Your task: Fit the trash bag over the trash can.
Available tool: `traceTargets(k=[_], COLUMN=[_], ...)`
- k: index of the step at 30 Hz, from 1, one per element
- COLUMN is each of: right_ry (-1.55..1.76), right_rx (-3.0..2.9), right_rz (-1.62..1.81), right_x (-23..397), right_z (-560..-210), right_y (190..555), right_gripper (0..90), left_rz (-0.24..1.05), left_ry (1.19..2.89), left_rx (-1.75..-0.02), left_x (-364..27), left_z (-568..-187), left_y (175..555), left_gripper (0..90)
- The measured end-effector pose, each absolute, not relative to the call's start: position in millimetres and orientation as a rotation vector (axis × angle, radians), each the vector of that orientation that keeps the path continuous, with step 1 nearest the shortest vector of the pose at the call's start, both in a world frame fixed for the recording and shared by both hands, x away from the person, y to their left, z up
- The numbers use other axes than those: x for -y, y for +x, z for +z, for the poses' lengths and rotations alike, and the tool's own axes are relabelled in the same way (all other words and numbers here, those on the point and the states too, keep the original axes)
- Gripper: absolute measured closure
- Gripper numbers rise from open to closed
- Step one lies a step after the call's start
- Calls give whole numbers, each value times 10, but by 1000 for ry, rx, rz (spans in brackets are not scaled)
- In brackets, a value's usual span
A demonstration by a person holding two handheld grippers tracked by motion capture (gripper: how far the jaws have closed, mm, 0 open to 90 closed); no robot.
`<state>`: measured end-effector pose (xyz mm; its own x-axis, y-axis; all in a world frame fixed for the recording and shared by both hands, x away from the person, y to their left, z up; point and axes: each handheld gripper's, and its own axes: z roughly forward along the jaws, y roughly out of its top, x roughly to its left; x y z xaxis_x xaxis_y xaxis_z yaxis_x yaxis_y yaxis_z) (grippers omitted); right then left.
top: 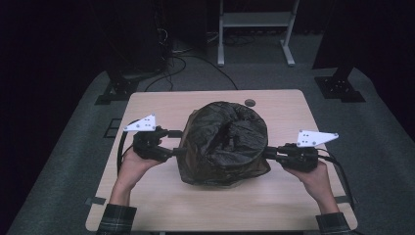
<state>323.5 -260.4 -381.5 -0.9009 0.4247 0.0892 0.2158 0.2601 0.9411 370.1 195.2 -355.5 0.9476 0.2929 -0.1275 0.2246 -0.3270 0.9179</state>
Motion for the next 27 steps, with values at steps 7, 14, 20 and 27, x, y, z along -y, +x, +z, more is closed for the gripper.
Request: traceTargets(k=[7,14,20,27], right_ry=[613,656,724,775], right_rx=[-2343,-2367,-2406,-2442], right_rz=[1705,1648,1557,1492], right_x=[2621,2673,2723,2750], right_z=[-3804,-3868,-4010,-4172], right_y=[3239,3236,3272,3326], right_gripper=[900,900,900,900], left_rz=[-6,-61,-109,-143], left_ry=[1974,2027,2090,2095], left_rx=[-340,-441,-487,-540], left_x=[-1851,-1904,-1904,-1995], left_z=[-3627,-3867,-4122,-4336], left_y=[3780,3808,3778,3732], left_gripper=[849,897,896,896])
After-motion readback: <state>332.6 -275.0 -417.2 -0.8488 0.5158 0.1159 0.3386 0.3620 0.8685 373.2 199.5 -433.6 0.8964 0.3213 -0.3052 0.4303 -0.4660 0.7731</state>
